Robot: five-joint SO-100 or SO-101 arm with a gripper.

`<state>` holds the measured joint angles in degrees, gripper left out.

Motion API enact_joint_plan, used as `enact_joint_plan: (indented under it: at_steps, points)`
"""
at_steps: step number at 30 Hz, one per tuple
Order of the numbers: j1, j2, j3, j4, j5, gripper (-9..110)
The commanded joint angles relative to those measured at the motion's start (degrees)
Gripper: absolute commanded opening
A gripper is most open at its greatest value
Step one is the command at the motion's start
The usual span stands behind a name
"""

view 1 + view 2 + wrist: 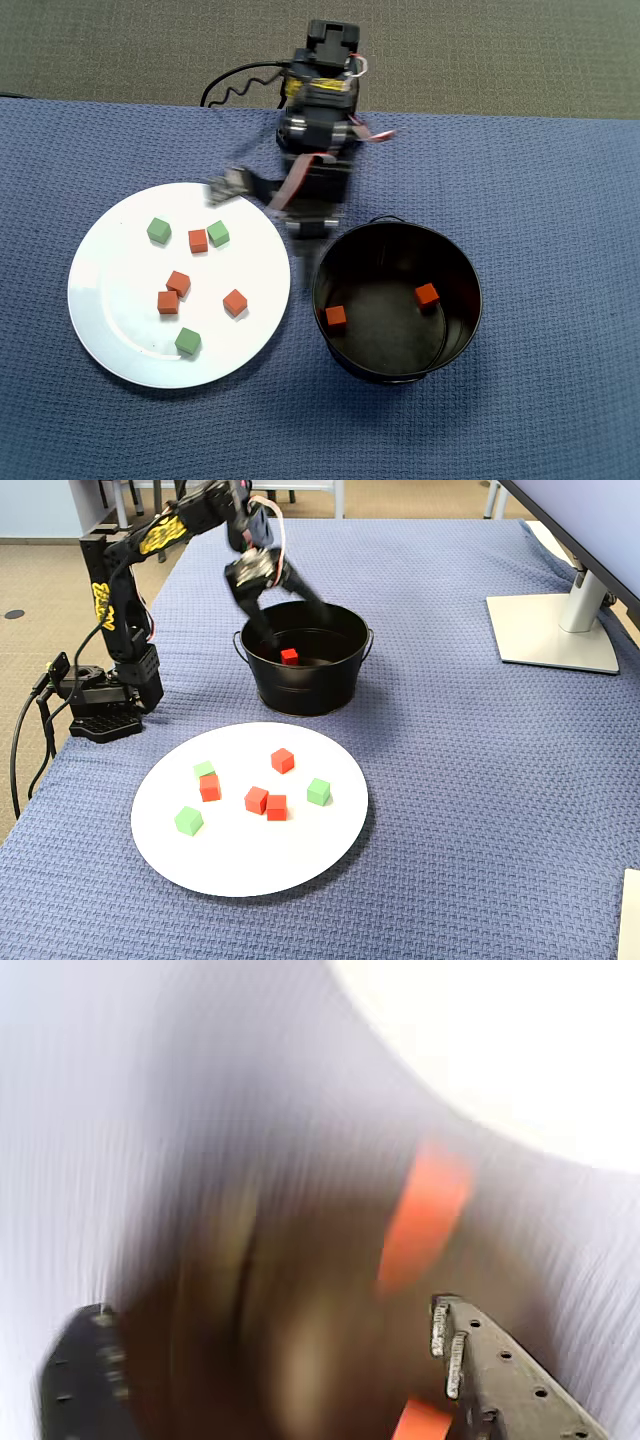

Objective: Pick up the red cubes from the white plate and place them in the black recipient

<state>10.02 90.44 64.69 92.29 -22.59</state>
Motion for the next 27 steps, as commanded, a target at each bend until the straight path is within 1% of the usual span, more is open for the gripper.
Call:
enact_joint_plan:
  at_steps: [1, 4, 7, 11, 14, 18, 24, 27]
  points:
    - [12.1, 0.2, 0.6, -4.2, -5.3, 29]
    - [16.7, -4.0, 2.0, -7.0, -5.4, 27]
    - [18.7, -7.3, 4.3, -9.1, -4.7, 26]
    - [19.0, -9.1, 10.5, -14.6, -1.8, 26]
    - [16.9, -8.9, 13.7, -14.6, -4.5, 25]
    - [15.3, -7.1, 18.7, -15.4, -10.5, 23]
    - [14.9, -9.3, 22.8, -22.5, -20.5, 23]
    - [13.9, -9.7, 24.6, -25.6, -30.8, 25]
